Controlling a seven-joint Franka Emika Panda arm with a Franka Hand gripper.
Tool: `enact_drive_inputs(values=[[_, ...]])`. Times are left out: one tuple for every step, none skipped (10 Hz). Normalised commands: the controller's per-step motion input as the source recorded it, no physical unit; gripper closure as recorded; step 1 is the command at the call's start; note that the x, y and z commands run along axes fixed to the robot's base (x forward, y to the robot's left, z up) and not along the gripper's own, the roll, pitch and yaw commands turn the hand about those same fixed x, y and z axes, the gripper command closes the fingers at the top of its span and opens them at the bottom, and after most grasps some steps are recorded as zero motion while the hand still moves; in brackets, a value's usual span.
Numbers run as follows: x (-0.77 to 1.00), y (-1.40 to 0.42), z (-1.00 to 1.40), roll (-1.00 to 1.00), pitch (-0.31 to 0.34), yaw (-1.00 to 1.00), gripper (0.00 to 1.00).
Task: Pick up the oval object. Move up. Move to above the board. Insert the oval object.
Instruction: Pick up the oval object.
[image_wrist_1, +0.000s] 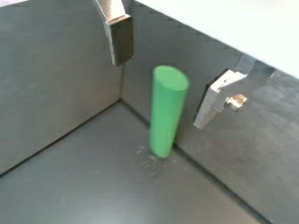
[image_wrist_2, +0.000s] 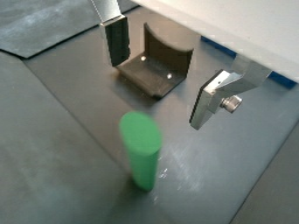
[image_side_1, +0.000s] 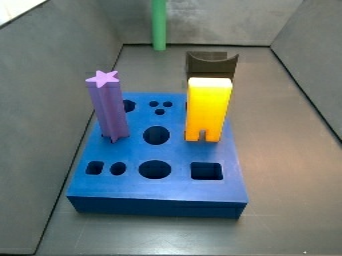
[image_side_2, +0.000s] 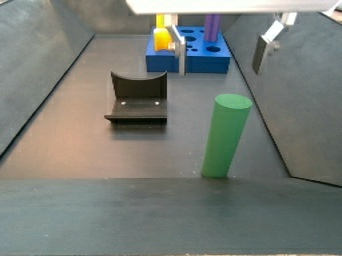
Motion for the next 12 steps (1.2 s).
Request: enact_drive_inputs(values=[[-0.03, 0.41, -0.21, -0.01, 0.000, -0.54, 0.00], [-0.03, 0.36, -0.22, 0.00, 0.000, -0.60, 0.00], [0.00, 0.30, -0.15, -0.02, -0.036, -0.64, 0.00], [0.11, 0.36, -0.08, -0.09, -0.114, -0.56, 0.00], [0.00, 0.03, 0.00, -0.01, 0.000, 0.00, 0.00], [0.04, 0.05, -0.82, -0.07, -0.110, 0.00, 0.00], [-0.01, 0.00, -0.93, 0.00, -0.167, -0.06, 0.00], [0.00, 0.01, -0.87, -0.04, -0.171, -0.01, 0.00], [0.00, 0.00, -0.63, -0.04, -0.136, 0.00, 0.00], [-0.10, 0.00, -0.35, 0.00, -0.119, -0.10, 0.00], [-0.03, 0.09, 0.00, -0.07, -0.103, 0.00, 0.00], [0.00, 0.00, 0.00, 0.00, -0.006, 0.00, 0.00]])
